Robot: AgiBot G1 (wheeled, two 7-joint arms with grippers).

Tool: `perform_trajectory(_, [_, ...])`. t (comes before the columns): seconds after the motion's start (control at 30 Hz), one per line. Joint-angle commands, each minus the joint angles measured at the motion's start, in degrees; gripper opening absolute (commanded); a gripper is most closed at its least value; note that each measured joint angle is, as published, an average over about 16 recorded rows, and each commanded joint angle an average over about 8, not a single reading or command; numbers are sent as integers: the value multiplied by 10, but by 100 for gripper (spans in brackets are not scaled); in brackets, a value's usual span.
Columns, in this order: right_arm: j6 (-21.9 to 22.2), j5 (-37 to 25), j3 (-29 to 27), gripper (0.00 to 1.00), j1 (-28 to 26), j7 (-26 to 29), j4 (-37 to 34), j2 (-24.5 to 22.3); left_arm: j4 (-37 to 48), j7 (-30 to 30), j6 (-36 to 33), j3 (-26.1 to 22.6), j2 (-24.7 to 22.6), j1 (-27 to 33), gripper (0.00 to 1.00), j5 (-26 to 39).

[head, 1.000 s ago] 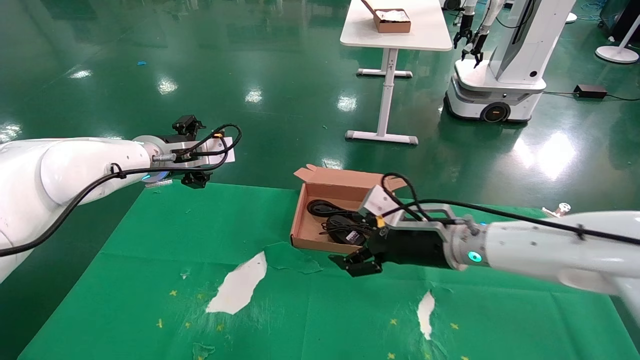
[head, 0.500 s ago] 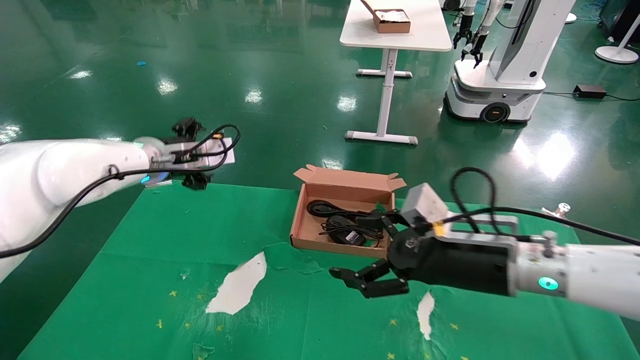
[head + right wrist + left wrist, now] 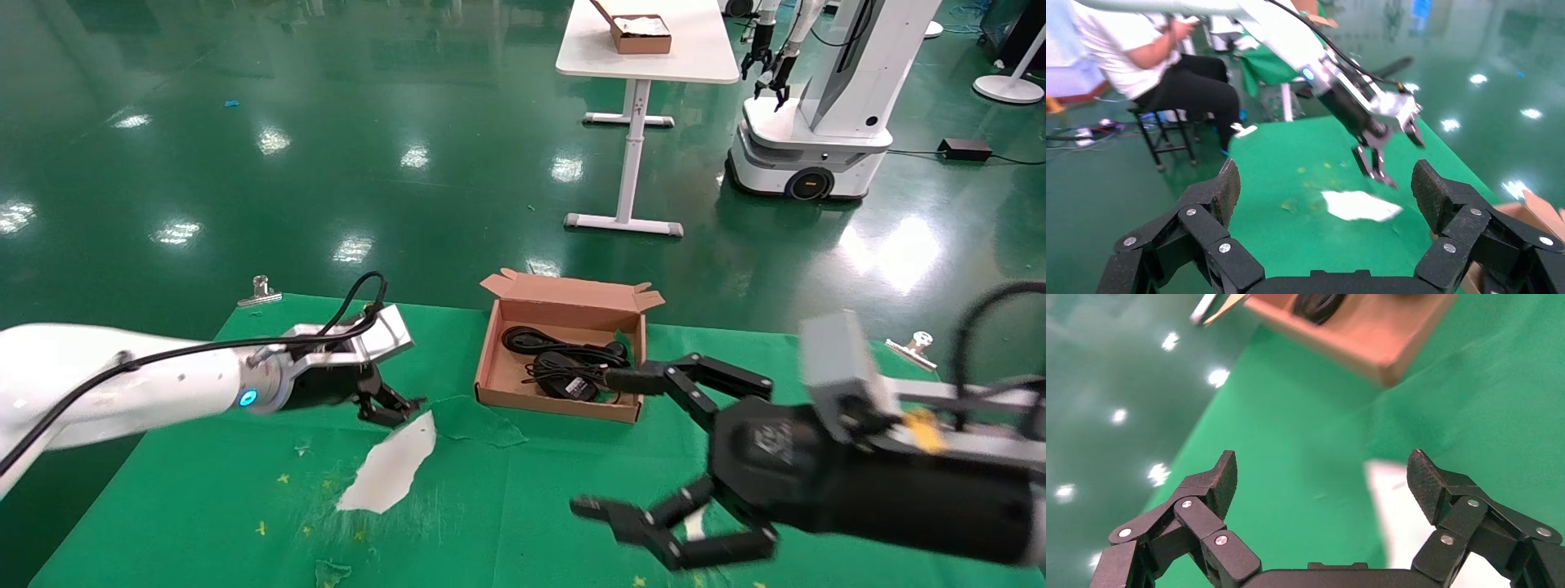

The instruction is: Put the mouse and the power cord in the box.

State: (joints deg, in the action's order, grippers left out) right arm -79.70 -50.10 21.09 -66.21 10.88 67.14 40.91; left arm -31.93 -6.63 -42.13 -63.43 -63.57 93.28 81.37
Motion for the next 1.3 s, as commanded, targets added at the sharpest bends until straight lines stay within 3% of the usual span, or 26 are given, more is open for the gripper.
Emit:
perform_trajectory(0.03, [-15,20,-13,100,11,0,16,-15,-19,-2,-20,22,13,-15,100,-18])
perform_trajectory(0.33, [-60,82,-50,100,46,-1,64,-58,-108,-11,-113,123,74,-82,100,-102])
perform_trajectory(1.3, [-60,83,-49,100,46,-2,64,-59,-389,-39,-407,443,267,-296,100,-369])
